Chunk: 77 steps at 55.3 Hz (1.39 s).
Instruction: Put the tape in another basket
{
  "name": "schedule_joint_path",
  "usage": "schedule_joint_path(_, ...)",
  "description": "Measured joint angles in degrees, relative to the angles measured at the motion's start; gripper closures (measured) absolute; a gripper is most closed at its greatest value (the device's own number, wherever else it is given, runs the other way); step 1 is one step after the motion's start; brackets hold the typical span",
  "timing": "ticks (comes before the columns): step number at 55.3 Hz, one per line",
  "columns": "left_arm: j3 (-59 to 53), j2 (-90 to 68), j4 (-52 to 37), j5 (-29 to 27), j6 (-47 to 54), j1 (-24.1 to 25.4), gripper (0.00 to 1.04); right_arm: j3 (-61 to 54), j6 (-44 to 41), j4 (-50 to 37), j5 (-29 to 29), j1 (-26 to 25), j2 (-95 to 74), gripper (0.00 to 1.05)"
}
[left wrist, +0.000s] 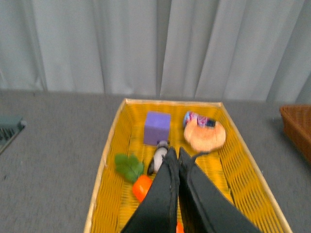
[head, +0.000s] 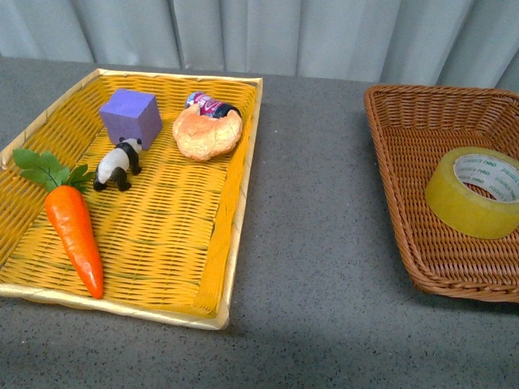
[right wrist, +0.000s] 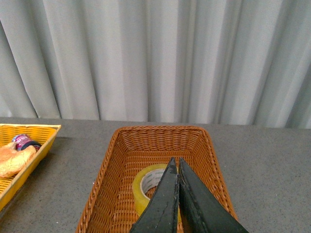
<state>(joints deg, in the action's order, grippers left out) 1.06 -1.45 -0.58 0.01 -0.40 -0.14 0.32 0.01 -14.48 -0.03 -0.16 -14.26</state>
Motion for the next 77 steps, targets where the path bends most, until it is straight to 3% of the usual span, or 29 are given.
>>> schedule_joint_path(18,0.0,1.2,0.5,0.0,0.0,0.0,1.01,0.0,0.0,4.7,0.0,0.0,4.7,1.04)
schedule_joint_path(23,0.0,1.2,0.5,0.0,0.0,0.0,1.01,0.0,0.0,13.8,0.0,0.0,11.8,1.04)
schedule_joint_path(34,0.0,1.2,0.5,0.0,0.0,0.0,0.98,0.0,0.0,14.4,0.0,0.0,14.0,1.04)
schedule_joint_path(64,0.0,1.2,0.5,0.0,0.0,0.0,0.06,0.0,0.0,14.4,0.0,0.0,14.0,0.13)
schedule_joint_path(67,0.0,1.2,0.5,0.0,0.1,0.0,0.06,0.0,0.0,14.4,0.0,0.0,14.0,0.07)
schedule_joint_path(77,0.0,1.2,0.5,0.0,0.1,0.0,0.07,0.0,0.0,14.4,0.0,0.0,14.0,0.09)
